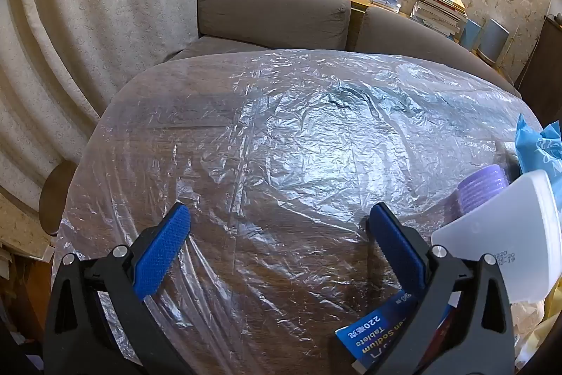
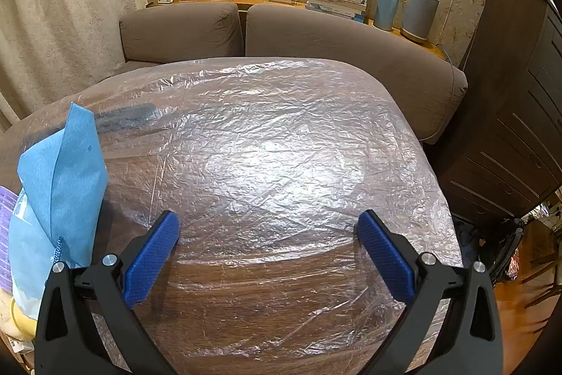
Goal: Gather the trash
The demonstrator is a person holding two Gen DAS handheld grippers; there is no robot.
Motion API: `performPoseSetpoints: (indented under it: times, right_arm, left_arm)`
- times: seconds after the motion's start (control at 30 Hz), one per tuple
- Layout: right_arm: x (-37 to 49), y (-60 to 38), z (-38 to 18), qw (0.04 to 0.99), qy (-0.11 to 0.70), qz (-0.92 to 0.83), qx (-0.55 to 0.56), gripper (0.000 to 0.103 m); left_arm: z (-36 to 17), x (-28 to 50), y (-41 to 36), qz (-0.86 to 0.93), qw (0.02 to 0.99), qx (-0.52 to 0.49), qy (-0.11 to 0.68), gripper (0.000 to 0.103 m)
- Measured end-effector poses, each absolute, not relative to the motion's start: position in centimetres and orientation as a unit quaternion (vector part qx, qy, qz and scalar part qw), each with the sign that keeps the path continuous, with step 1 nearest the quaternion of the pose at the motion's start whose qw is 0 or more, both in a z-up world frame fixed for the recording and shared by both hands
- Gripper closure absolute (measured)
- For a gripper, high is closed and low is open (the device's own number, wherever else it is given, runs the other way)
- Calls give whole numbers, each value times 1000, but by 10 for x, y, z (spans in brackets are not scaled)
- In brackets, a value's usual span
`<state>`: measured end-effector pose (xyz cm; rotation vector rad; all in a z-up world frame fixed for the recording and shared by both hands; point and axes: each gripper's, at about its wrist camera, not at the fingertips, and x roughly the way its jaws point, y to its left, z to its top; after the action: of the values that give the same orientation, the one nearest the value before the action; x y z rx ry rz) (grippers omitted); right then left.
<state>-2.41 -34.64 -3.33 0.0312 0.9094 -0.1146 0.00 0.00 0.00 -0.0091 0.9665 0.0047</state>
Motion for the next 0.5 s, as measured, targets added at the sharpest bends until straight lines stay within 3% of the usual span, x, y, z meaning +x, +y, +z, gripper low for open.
performPoseSetpoints:
  times: [0.5]
  right_arm:
    - [-24,-346,-34,896,440,-56,14,4]
  left_arm:
    - [0,0,0,2,886,-4,464,1]
